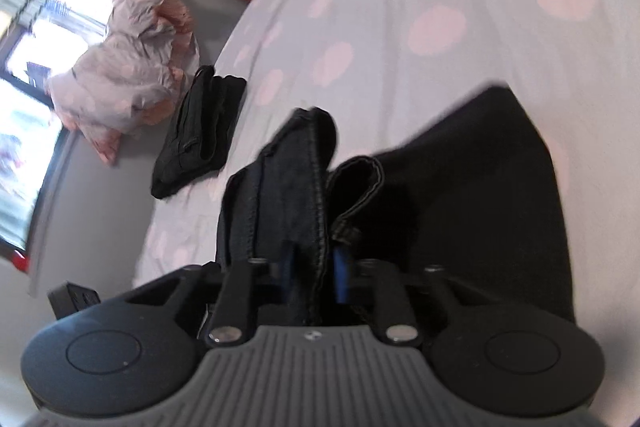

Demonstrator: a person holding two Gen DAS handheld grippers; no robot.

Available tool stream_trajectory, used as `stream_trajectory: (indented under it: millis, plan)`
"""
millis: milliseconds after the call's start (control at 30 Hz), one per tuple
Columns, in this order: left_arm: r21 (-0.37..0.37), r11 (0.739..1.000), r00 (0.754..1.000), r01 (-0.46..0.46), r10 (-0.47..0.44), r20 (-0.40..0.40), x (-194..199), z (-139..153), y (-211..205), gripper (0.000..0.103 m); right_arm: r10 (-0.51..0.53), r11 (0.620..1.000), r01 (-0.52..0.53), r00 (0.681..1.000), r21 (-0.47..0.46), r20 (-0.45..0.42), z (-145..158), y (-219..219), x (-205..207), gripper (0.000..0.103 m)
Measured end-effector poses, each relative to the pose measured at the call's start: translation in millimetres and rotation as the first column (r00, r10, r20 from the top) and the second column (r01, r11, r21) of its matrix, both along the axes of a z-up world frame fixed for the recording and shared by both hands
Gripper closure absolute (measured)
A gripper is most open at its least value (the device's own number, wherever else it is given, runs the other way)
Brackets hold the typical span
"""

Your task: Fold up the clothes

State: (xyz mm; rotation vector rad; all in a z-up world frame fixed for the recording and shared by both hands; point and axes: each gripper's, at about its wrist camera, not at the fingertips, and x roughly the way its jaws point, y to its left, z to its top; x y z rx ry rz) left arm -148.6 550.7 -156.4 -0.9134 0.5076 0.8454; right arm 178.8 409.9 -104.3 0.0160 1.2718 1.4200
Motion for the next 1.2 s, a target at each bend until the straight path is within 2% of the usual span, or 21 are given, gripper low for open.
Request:
stream_trajectory:
  millis: [200, 333, 467, 600, 700, 767, 900, 967, 1067, 1200]
  plan:
    - [0.015, 0.999, 0.998, -0.052, 0.052, 0.023, -17.8, 9.0, -0.2, 0.035, -0.004, 0.999, -0.003, 0.980, 0.037, 0.198, 63.0, -1.1, -43.7, 0.089]
    - [0.020, 0.989, 0.988, -0.144, 0.142, 0.055, -37.7, 12.5, 4.3, 0.036, 0.016, 0.998, -0.033, 0.943, 0.046, 0.332, 115.2, 11.0, -87.1, 0.090]
    - [-0.005, 0.980, 0.977, -0.198, 0.198, 0.081, -51.4, 10.4, 9.4, 0.036, 0.044, 0.989, -0.100, 0.897, 0.105, 0.440, 170.4, 30.9, -135.9, 0.092]
    - [-0.028, 0.981, 0.975, -0.190, 0.192, 0.110, -54.9, 8.7, 11.1, 0.037, 0.048, 0.976, -0.149, 0.855, 0.157, 0.516, 216.6, 44.8, -172.8, 0.093]
    - [-0.012, 0.987, 0.975, -0.161, 0.161, 0.153, -53.1, 13.5, 8.0, 0.037, 0.011, 0.977, -0.127, 0.836, 0.173, 0.548, 230.1, 42.8, -174.3, 0.093]
    - [0.028, 0.992, 0.978, -0.124, 0.117, 0.173, -47.8, 19.8, 2.8, 0.037, -0.032, 0.982, -0.075, 0.834, 0.170, 0.551, 228.5, 37.9, -164.1, 0.093]
    - [0.125, 0.992, 0.984, -0.021, -0.002, 0.179, -29.9, 30.4, -10.4, 0.041, -0.154, 0.985, 0.087, 0.845, 0.152, 0.512, 204.0, 1.8, -109.1, 0.093]
    - [0.163, 0.985, 0.979, 0.056, -0.086, 0.183, -14.6, 32.5, -19.7, 0.044, -0.222, 0.974, 0.172, 0.855, 0.148, 0.469, 179.1, -20.8, -73.9, 0.093]
    - [0.228, 0.963, 0.974, 0.147, -0.182, 0.137, 9.2, 34.1, -35.2, 0.047, -0.317, 0.949, 0.293, 0.869, 0.121, 0.380, 131.0, -53.2, -22.6, 0.093]
    - [0.264, 0.936, 0.966, 0.234, -0.255, 0.048, 36.9, 28.7, -47.8, 0.051, -0.359, 0.931, 0.364, 0.884, 0.042, 0.301, 63.9, -74.0, 14.6, 0.093]
